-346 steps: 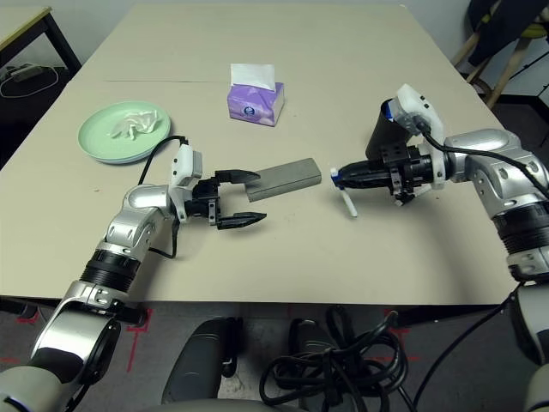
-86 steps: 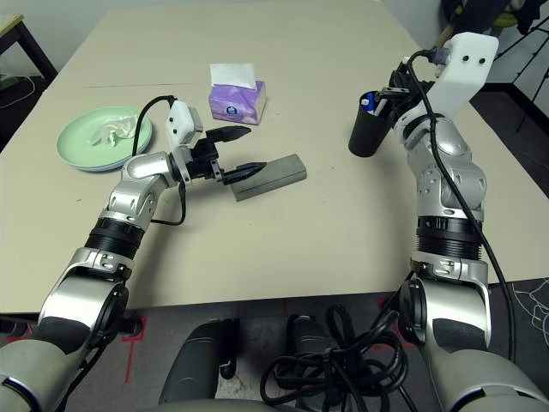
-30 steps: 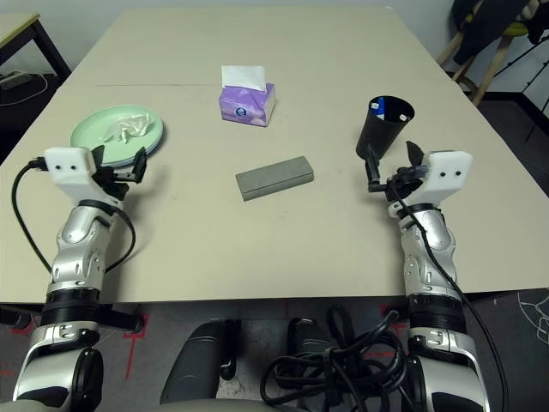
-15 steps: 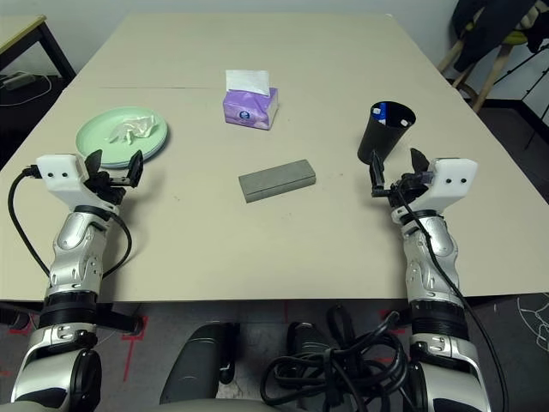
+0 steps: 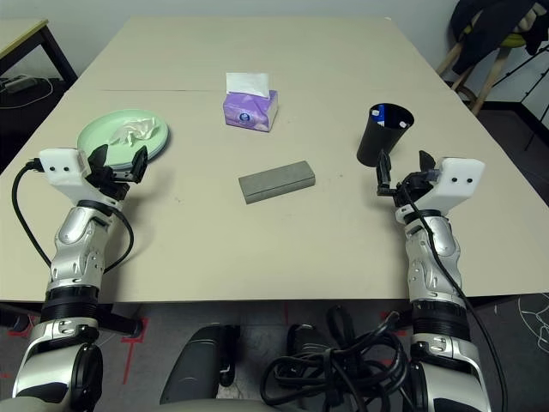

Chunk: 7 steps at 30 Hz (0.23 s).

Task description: Organize and tidy the items on the table.

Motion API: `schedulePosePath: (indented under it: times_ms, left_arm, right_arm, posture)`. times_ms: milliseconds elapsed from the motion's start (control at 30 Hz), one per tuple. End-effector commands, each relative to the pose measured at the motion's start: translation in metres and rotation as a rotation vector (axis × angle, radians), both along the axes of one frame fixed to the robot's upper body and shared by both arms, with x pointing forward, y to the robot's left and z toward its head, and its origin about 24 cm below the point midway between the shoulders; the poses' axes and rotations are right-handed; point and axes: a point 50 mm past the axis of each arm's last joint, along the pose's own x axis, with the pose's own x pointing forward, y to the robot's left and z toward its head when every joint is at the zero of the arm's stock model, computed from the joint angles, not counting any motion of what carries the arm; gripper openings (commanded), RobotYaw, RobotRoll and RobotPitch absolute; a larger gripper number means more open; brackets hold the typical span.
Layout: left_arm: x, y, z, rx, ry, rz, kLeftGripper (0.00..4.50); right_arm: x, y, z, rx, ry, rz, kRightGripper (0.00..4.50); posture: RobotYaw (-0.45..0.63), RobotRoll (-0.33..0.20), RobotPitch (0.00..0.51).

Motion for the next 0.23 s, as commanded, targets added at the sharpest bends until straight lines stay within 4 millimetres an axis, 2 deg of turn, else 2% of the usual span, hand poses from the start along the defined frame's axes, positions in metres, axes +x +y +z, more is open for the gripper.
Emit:
schedulePosePath:
  times_ms: [33, 233]
  left_arm:
    - [0.0014, 0.0005, -0.0036, -0.002, 0.023, 0.012, 4.5]
    - [0.0019, 0.0016, -0.0026, -0.003, 0.016, 0.03, 4.5]
  right_arm:
    - [0.0013, -0.0027, 0.0017, -0.01, 0.005, -0.02, 4.48]
    - [0.0039, -0.0008, 0.0026, -0.009, 0.004, -0.015, 4.48]
  posture:
    - [0.1, 0.0, 0.074]
    - [0.1, 0.0, 0.071]
